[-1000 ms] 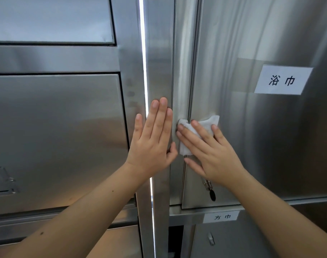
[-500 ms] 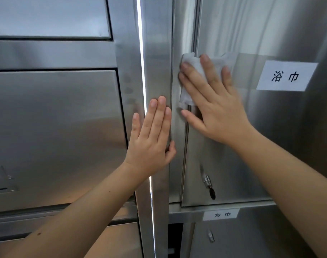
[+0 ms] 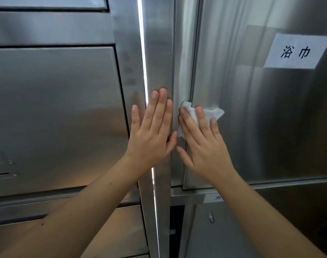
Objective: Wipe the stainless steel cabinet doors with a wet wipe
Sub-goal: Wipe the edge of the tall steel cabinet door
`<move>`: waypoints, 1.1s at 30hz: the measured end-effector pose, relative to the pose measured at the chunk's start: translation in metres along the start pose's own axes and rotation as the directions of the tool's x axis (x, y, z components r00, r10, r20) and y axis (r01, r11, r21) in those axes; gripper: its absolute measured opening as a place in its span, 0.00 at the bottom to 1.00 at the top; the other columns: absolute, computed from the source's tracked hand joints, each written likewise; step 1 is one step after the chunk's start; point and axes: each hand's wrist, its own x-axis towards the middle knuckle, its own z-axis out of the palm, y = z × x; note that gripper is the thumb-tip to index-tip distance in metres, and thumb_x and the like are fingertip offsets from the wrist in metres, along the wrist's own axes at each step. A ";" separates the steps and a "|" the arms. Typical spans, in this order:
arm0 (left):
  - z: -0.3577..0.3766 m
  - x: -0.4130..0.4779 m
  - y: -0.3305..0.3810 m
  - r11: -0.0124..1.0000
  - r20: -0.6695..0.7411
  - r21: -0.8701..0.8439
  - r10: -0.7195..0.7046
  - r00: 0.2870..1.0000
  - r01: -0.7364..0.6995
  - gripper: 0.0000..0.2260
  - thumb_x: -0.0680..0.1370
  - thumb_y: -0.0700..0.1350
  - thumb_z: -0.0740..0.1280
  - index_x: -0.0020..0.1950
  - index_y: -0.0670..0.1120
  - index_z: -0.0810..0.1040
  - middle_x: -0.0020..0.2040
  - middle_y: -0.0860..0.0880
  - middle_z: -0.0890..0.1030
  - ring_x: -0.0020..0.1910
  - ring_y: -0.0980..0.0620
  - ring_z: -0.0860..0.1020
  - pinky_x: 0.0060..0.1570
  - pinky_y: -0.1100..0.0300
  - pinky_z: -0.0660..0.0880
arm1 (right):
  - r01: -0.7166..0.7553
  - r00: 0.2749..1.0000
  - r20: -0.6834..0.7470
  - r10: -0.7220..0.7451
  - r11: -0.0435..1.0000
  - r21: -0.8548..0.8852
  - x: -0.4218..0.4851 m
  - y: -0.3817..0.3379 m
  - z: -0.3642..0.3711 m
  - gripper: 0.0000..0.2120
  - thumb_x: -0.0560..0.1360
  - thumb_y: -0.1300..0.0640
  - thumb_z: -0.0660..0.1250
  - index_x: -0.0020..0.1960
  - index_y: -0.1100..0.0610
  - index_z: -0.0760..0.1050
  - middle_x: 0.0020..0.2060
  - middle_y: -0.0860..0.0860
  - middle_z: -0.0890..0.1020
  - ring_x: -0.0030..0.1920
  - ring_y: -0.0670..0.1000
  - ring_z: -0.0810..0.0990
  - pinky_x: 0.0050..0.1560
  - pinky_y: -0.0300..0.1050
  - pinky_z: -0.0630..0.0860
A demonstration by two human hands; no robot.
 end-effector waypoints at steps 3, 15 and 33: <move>-0.001 -0.001 0.000 1.000 0.008 -0.006 -0.004 1.000 0.004 0.34 0.80 0.53 0.56 0.77 0.39 0.41 0.76 0.43 0.37 0.76 0.45 0.42 0.71 0.41 0.44 | -0.046 0.999 0.025 0.045 0.998 0.051 -0.012 -0.009 0.004 0.32 0.77 0.47 0.56 0.75 0.60 0.55 0.76 0.52 0.54 0.76 0.54 0.44 0.74 0.54 0.46; 0.005 -0.020 0.003 0.999 0.000 -0.007 0.035 0.999 -0.035 0.34 0.80 0.54 0.55 0.77 0.38 0.42 0.77 0.42 0.38 0.76 0.45 0.42 0.72 0.41 0.43 | -0.215 0.976 0.048 0.210 0.965 0.147 -0.042 -0.046 0.025 0.29 0.76 0.52 0.58 0.74 0.63 0.61 0.75 0.54 0.57 0.76 0.58 0.50 0.72 0.57 0.58; 0.007 -0.020 0.001 0.998 0.012 -0.041 0.039 0.999 -0.038 0.34 0.80 0.53 0.54 0.76 0.40 0.38 0.76 0.44 0.33 0.75 0.46 0.38 0.72 0.43 0.40 | -0.290 0.953 0.149 0.262 0.932 0.216 -0.103 -0.079 0.060 0.29 0.82 0.42 0.45 0.75 0.61 0.51 0.75 0.53 0.55 0.76 0.56 0.46 0.74 0.53 0.50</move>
